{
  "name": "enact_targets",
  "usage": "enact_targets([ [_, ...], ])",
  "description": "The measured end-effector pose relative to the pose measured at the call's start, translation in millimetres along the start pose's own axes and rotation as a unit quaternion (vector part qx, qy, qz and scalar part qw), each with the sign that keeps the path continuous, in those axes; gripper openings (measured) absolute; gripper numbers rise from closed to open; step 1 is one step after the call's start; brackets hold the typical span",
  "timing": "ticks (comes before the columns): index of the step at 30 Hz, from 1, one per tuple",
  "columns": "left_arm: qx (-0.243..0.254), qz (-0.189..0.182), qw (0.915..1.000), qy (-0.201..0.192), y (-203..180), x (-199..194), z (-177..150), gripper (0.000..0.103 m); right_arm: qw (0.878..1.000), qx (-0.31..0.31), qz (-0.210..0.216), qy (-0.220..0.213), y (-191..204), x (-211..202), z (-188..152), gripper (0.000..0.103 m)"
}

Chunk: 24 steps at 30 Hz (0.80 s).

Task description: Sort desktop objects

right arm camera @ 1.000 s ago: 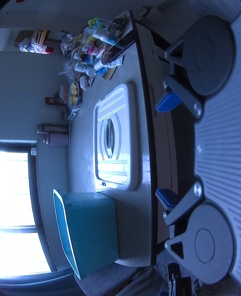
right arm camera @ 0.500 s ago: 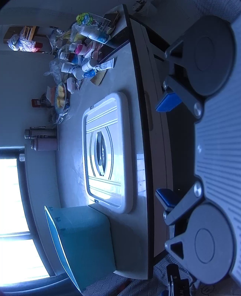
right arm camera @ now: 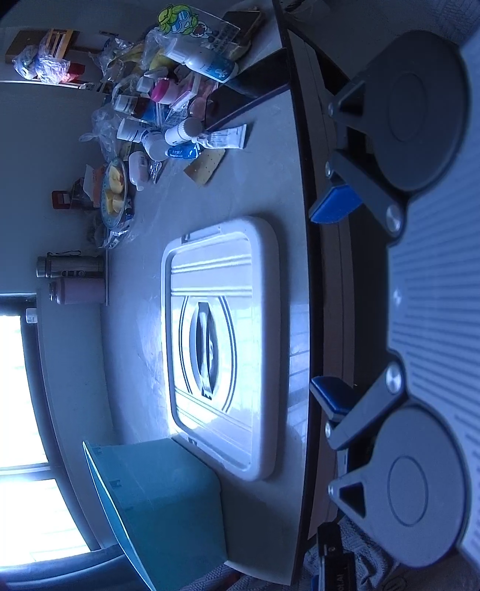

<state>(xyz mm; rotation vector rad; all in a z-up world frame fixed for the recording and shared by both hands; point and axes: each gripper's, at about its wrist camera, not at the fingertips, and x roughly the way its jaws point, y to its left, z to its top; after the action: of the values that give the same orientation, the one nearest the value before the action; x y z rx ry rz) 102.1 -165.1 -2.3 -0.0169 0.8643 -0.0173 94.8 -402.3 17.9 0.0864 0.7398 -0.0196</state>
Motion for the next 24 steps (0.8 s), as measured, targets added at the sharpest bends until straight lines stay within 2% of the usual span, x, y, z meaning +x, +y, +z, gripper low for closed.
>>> enact_targets([
  [10, 0.003, 0.016, 0.9998, 0.012, -18, 6, 19, 0.093, 0.999, 0.019, 0.013, 0.025, -26, 24, 7, 0.09],
  [24, -0.01, 0.024, 0.9993, 0.025, -33, 51, 81, 0.093, 0.999, -0.008, 0.022, 0.039, -36, 72, 57, 0.09],
])
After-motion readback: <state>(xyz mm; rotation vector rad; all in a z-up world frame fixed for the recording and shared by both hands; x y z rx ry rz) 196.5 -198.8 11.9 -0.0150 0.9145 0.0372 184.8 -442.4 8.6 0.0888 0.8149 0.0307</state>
